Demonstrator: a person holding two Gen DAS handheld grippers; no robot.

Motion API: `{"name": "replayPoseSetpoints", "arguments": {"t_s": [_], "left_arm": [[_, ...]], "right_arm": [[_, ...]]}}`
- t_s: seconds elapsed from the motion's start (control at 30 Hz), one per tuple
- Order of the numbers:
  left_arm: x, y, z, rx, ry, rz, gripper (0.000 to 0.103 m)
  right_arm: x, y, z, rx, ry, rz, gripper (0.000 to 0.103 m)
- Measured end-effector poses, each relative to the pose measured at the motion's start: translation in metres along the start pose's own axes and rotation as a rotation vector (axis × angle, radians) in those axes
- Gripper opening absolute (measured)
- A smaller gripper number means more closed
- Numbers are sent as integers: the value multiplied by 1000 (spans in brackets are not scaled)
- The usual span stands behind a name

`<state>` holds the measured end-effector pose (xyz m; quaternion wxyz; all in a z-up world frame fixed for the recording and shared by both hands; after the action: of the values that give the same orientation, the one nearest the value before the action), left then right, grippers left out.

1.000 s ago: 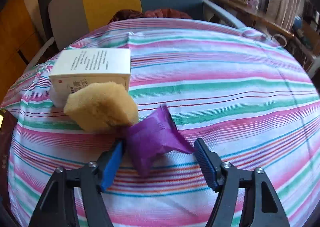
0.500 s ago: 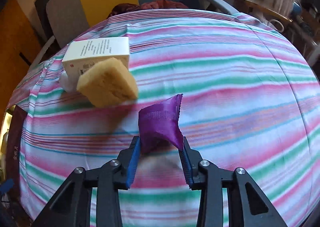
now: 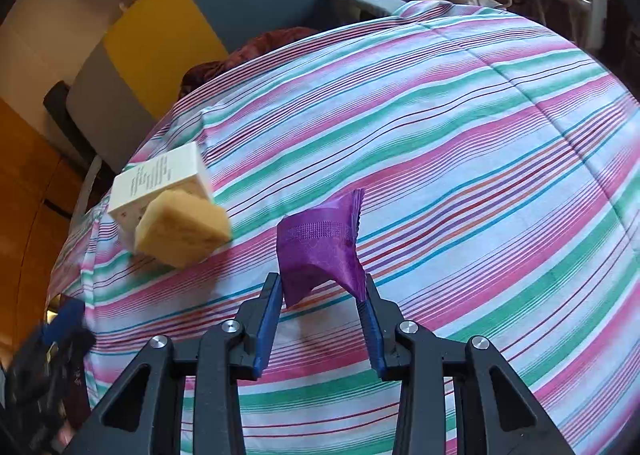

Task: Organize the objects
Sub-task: 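Grasp the yellow sponge with the left gripper while the right gripper holds the purple packet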

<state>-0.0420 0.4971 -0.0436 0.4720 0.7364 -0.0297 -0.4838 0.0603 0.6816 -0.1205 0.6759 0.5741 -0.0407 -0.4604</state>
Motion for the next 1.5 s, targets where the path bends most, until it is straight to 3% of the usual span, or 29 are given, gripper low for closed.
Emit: {"name": "replayPoseSetpoints", "arguments": {"t_s": [0.2,0.43,0.63,0.77,0.87,1.03,1.13,1.23,1.4,1.5], "left_arm": [[-30,-48,-6,-91,-43,27,58],[17,-63,22,-117,-19,136,58],[45,-30,27,16,67,68,58],[19,-11,9,53,69,-31,60],[-13,-10,-3,10,67,-80,64],[-38,-36,-1,-92,58,-47,64],[-23,-46,4,-134,19,8,64],[3,-35,4,-39,9,7,67],[47,-12,2,12,-1,32,66],[58,1,-5,40,10,9,66]], "right_arm": [[-8,1,-4,-26,-20,-17,38],[-11,3,-1,-35,-17,-31,38],[-12,7,-1,-29,-19,-47,38],[-11,8,-1,-27,-28,-52,38],[-13,8,-4,-27,-40,-57,38],[-16,9,-12,-27,-57,-60,38],[-18,9,-16,-24,-70,-63,38],[-17,14,-20,-34,-83,-71,38],[-17,15,-14,-40,-76,-81,38],[-16,16,-12,-43,-78,-83,38]]}}
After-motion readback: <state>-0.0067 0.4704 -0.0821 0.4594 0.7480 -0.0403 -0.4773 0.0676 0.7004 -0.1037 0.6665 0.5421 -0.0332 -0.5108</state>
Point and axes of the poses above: each gripper's, at about its wrist camera, not at the fingertips, and y roughly against the way its jaws point, z to its left, x to its underside, the point moved 4 cm from there along -y, roughly the way its jaws point, and after that the axes turned 2 degrees about -z, right-handed, at the moved point
